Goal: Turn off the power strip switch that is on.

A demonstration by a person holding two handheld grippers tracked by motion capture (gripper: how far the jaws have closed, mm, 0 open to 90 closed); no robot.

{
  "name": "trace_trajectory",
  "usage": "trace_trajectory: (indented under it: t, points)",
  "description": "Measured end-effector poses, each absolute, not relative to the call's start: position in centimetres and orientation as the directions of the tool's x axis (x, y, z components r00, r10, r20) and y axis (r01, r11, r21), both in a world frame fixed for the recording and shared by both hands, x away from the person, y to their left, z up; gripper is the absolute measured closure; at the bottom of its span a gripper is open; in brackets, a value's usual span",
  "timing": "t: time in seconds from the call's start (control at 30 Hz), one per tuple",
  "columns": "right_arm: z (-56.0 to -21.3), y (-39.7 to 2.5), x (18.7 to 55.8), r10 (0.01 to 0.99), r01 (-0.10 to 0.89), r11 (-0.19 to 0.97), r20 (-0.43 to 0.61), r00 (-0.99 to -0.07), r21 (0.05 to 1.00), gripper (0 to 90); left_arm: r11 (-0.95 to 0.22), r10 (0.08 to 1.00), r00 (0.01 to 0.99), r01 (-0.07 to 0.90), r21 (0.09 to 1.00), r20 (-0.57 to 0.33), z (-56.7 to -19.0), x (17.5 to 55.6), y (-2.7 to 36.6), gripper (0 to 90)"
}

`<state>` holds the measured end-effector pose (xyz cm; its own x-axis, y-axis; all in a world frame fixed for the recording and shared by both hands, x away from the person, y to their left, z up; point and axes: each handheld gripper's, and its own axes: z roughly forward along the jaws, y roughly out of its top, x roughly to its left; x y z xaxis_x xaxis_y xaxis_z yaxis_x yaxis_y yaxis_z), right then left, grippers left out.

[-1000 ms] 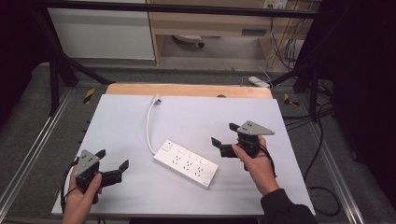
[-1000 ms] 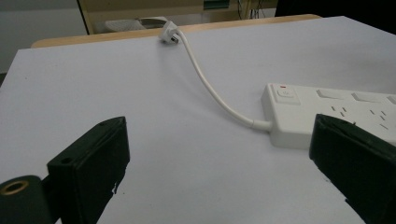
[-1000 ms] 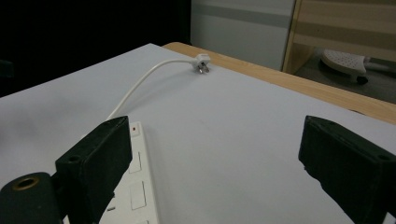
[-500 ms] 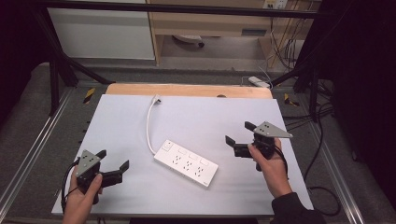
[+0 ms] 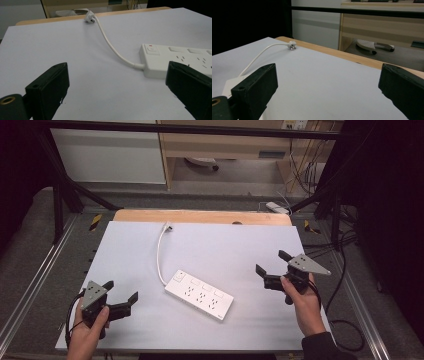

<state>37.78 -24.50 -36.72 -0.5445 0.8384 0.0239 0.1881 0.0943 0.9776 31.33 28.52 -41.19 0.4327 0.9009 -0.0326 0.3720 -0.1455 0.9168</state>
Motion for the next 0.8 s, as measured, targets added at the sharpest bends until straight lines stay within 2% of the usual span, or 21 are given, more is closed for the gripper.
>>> trace_trajectory:
  t: [0.47, 0.8]
  points:
    - [-38.4, -28.3, 36.5, 0.878, 0.185, 0.072, 0.026, -0.478, 0.980, 2.0, -0.145, 0.901, 0.433, 0.371, 0.917, -0.033, -41.2, 31.3, 28.4, 5.0]
    - [-40.1, -29.8, 36.2, 0.885, 0.218, 0.073, 0.037, -0.463, 0.973, 1.9, -0.144, 0.901, 0.433, 0.372, 0.917, -0.034, -41.2, 31.3, 28.4, 5.0]
